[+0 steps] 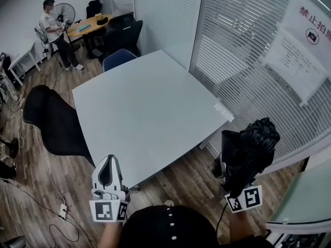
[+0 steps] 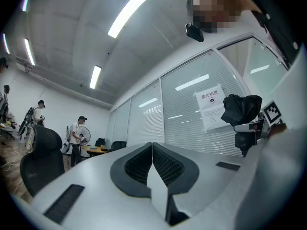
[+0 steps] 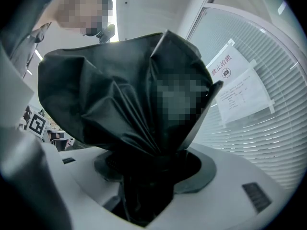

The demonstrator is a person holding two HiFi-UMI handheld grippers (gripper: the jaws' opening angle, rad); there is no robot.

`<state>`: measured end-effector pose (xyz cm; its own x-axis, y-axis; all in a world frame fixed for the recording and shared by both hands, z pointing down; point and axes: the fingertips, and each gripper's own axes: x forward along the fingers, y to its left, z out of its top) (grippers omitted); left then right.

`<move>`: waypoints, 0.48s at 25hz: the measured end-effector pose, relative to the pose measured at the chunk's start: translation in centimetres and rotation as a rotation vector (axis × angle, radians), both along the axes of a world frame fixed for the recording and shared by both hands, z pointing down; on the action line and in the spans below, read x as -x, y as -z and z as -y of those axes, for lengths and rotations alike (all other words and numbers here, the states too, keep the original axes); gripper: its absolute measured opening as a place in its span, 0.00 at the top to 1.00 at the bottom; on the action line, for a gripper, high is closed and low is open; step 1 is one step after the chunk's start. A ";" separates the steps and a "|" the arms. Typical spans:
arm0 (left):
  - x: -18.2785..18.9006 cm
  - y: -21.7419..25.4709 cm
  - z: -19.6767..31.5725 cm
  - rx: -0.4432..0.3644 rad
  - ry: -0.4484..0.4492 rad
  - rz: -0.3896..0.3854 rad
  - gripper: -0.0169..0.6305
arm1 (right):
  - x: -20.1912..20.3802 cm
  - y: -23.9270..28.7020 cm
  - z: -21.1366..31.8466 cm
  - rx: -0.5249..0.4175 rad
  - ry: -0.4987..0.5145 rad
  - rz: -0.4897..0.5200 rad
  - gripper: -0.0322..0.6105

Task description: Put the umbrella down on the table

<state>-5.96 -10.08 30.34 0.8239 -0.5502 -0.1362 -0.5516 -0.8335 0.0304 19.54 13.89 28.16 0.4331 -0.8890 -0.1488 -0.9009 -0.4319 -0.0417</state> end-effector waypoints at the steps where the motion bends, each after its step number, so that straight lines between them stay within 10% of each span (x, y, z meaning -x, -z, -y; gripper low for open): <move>1: -0.8 0.0 0.0 -0.005 -0.004 -0.003 0.95 | -0.7 0.0 -0.2 0.000 -0.005 -0.003 0.54; 12: -7.1 -0.1 -0.6 0.005 -0.061 -0.010 0.95 | -5.9 -0.5 -1.7 -0.005 -0.052 0.037 0.54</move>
<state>1.12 -9.48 30.40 0.8543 -0.5000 -0.1420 -0.4997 -0.8653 0.0405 25.42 15.60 28.62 0.4838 -0.8646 -0.1360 -0.8752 -0.4778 -0.0763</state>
